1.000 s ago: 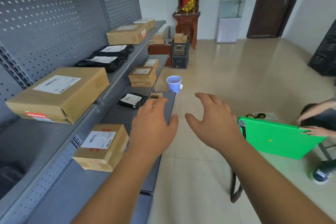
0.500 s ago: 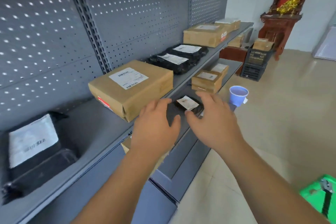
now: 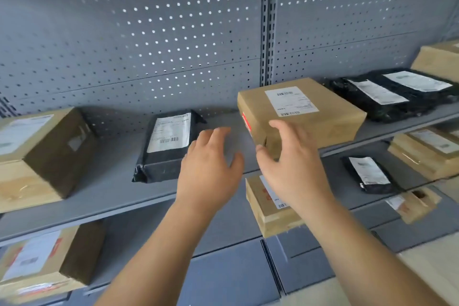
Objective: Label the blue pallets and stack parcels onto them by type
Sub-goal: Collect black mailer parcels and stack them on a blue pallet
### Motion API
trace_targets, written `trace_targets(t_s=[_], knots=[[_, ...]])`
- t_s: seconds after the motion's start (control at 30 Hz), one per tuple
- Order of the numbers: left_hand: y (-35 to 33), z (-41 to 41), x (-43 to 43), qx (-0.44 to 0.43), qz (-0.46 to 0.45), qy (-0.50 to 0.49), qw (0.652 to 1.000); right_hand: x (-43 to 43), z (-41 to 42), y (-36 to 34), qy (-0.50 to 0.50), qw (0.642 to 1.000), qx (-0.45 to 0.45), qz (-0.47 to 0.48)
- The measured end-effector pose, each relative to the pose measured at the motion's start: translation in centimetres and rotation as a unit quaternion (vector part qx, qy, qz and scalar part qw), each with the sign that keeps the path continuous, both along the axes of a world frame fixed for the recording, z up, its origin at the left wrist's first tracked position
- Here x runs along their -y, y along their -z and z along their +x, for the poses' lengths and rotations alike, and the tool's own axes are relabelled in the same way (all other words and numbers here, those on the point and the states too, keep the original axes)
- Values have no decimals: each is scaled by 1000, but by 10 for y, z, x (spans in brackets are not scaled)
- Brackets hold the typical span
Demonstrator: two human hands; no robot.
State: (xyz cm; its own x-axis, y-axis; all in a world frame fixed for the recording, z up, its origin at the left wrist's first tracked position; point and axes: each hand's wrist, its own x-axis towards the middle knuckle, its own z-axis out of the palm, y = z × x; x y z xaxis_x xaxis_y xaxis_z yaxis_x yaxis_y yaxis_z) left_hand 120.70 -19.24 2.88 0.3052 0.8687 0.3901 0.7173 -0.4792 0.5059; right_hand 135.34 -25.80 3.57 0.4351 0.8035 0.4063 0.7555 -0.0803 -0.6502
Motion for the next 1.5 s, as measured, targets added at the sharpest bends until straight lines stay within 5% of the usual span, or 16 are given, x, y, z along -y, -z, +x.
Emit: trace_targets(t_s=[0.43, 0.7, 0.93, 1.17, 1.5], knots=[[7, -102, -91, 73, -16, -125, 989, -115, -74, 20, -99, 985, -56, -129], [27, -130, -137, 129, -189, -106, 968, -159, -96, 29, -77, 958, -182, -205], [27, -132, -150, 130, -333, -99, 929, -169, -103, 24, -67, 946, -256, -187], [23, -122, -144, 202, -364, -103, 903, -175, -101, 23, -108, 919, -310, -220], [7, -108, -124, 376, -369, -85, 846, -168, -80, 16, -134, 880, -437, -130]])
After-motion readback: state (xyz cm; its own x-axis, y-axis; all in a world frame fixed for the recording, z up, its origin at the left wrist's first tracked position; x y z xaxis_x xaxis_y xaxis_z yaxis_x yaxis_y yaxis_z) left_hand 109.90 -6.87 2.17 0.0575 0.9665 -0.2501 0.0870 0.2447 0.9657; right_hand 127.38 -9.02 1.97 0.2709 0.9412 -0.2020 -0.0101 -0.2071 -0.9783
